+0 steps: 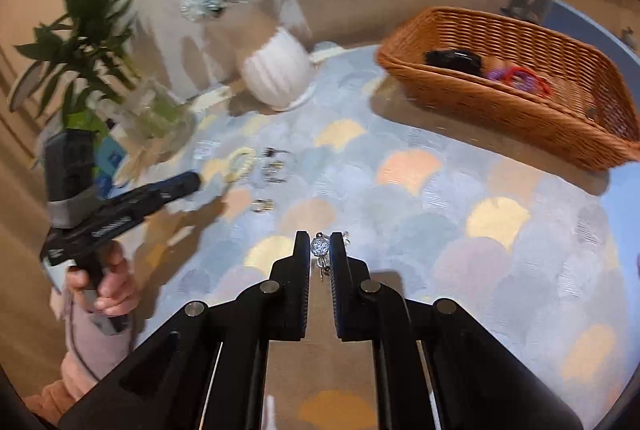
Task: Organize jewelry
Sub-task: 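Grasp the silver chain bracelet with the right tool while the left tool grasps the blue claw clip, then carry both items into the wicker basket and open both tools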
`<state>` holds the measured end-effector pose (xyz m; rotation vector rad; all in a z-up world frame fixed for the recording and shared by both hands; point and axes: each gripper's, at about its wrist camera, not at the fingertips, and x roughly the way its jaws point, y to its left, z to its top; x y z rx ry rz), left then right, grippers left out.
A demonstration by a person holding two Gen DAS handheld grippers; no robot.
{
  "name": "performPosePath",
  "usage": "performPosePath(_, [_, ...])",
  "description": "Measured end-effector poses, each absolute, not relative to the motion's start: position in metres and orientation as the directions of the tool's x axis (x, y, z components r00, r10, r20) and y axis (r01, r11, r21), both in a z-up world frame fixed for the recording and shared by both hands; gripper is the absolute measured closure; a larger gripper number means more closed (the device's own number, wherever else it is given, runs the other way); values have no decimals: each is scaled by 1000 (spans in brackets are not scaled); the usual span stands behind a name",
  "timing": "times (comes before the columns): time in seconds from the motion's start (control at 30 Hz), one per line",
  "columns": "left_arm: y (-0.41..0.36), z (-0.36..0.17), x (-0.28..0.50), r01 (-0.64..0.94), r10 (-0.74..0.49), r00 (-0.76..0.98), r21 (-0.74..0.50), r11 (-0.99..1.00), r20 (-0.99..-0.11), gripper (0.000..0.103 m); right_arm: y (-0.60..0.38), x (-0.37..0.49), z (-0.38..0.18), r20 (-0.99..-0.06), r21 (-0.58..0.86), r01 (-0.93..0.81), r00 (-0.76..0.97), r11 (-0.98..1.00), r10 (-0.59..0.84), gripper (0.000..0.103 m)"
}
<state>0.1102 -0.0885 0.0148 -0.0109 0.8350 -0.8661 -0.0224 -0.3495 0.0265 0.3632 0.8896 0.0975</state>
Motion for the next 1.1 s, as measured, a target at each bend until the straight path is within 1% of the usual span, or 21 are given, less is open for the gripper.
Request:
performPosePath(0.1, [-88,15,109,671,-678,360,-327,666,-641,89,-358,-22,15,-795,242,146,596,959,110,91])
performPosePath(0.17, [-89,15,108,672,-676,362,-323,667,-642,89,-366,-24,7,-811,209,186,582,960,64,91])
performPosePath(0.23, [-89,15,108,673,-674,361,-320,666,-644,89,-380,-32,1,-811,227,212,581,951,64,89])
performPosePath(0.37, [-92,15,106,680,-671,357,-312,663,-649,89,-394,-39,-3,-814,213,224,578,951,46,78])
performPosePath(0.53, [-96,13,105,690,-665,355,-296,661,-657,89,-383,-24,-8,-812,221,143,575,965,101,76])
performPosePath(0.57, [-96,12,105,690,-664,354,-296,661,-659,89,-378,-18,-9,-817,198,122,569,973,95,76])
performPosePath(0.7, [-95,11,107,682,-657,355,-297,669,-665,89,-362,4,-19,-857,47,93,515,995,-8,76])
performPosePath(0.73, [-94,11,107,681,-658,356,-298,669,-663,89,-357,7,-22,-859,11,65,511,998,-24,74])
performPosePath(0.77, [-94,12,107,680,-659,358,-298,669,-662,89,-351,9,-23,-852,-32,33,521,999,-45,72])
performPosePath(0.83, [-95,11,107,676,-654,360,-297,675,-666,89,-338,12,-25,-834,-140,-41,543,989,-95,72])
performPosePath(0.93, [-98,10,106,676,-640,365,-281,682,-676,89,-328,19,-27,-818,-233,-111,560,966,-133,72])
performPosePath(1.0, [-99,10,105,681,-640,364,-275,679,-677,89,-332,29,-25,-830,-210,-133,547,969,-105,71])
performPosePath(1.1, [-100,11,103,687,-640,367,-267,676,-675,89,-347,45,-22,-859,-92,-146,512,985,-5,71])
